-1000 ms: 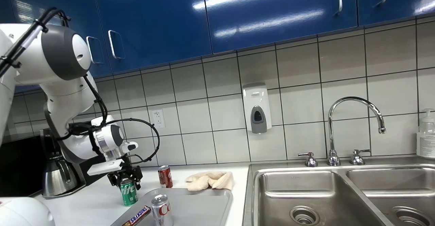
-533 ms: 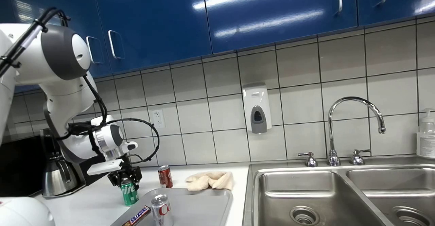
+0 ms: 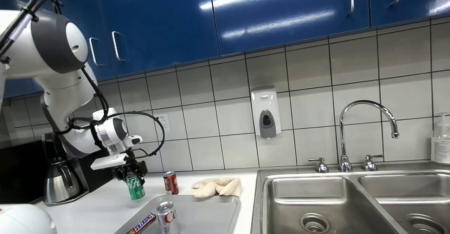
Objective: Put the cans on the tray
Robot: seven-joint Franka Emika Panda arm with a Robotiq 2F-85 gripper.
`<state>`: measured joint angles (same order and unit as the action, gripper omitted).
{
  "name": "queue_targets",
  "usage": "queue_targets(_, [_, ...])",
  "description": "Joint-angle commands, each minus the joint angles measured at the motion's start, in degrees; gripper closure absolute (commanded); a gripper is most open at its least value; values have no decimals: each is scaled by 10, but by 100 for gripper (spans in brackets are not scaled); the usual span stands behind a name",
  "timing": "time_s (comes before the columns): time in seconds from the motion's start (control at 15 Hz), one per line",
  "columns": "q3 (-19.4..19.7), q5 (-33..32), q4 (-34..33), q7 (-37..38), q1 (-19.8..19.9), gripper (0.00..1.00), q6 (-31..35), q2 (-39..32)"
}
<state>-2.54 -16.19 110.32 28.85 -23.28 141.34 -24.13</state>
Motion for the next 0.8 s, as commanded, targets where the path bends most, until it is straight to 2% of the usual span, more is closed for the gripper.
queue_targets(0.0, [11,-7,15,8,7,61,-32,43])
queue_targets(0.73, [39,-11,49,21,43,61,-54,65])
